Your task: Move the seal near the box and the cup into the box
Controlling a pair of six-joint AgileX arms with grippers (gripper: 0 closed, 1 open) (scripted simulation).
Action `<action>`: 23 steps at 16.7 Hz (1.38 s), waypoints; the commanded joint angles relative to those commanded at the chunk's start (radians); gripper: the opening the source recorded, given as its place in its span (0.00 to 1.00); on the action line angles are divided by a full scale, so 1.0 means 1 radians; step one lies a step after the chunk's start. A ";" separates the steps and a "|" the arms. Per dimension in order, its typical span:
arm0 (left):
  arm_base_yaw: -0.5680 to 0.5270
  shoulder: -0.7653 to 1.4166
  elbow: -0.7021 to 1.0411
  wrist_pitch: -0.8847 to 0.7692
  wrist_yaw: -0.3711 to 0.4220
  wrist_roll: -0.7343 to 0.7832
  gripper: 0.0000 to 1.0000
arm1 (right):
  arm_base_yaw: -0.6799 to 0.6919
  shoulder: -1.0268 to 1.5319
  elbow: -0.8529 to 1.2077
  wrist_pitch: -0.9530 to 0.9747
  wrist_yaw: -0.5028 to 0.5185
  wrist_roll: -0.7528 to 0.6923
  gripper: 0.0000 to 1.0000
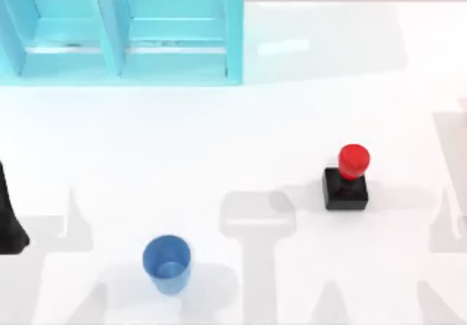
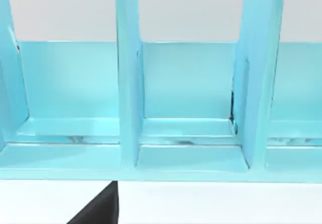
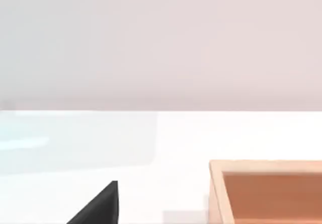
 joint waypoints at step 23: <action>0.000 0.000 0.000 0.000 0.000 0.000 1.00 | 0.388 1.691 1.446 -1.088 0.009 0.402 1.00</action>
